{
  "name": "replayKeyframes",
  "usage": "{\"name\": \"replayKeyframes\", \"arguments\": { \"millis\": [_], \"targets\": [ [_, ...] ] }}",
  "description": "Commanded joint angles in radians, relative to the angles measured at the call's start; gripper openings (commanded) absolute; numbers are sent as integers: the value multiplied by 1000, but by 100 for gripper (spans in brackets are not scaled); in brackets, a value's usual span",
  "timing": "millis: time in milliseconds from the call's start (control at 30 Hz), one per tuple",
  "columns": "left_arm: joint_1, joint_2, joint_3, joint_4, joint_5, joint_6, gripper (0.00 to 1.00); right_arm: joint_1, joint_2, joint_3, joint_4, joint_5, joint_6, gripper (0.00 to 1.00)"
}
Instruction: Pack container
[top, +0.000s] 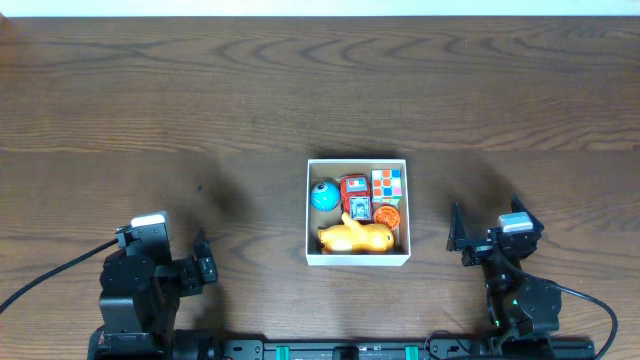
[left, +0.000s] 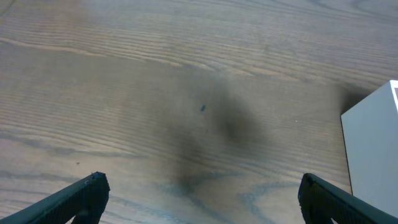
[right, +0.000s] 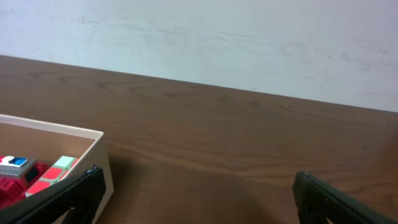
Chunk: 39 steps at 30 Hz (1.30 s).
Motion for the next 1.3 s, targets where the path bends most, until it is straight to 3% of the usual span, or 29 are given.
{"name": "replayKeyframes", "arguments": {
  "millis": [0,300,433,533,667,800,933,1100,1267],
  "targets": [
    [3,-4,0,0,-9,-13,98,8,-7,-3,-2,0,-15,99],
    [7,-16,0,-53,-16,-13,98,8,-6,-3,-2,0,-15,99],
    [14,-86,-11,-126,-32,6,98,8,-6,-3,-2,0,-15,99],
    [16,-157,-55,-98,-31,35,98,8,-6,-3,-2,0,-15,99],
    [24,-260,-181,166,-18,93,98,8,-6,-3,-2,0,-15,99],
    [45,-330,-320,457,102,215,98,8,-6,-3,-2,0,-15,99],
    [62,-344,-450,692,159,236,98,8,-6,-3,-2,0,-15,99],
    [61,-356,-591,870,241,273,98,8,-6,-3,-2,0,-15,99],
    [60,-361,-674,901,293,272,98,8,-6,-3,-2,0,-15,99]
  ]
}}
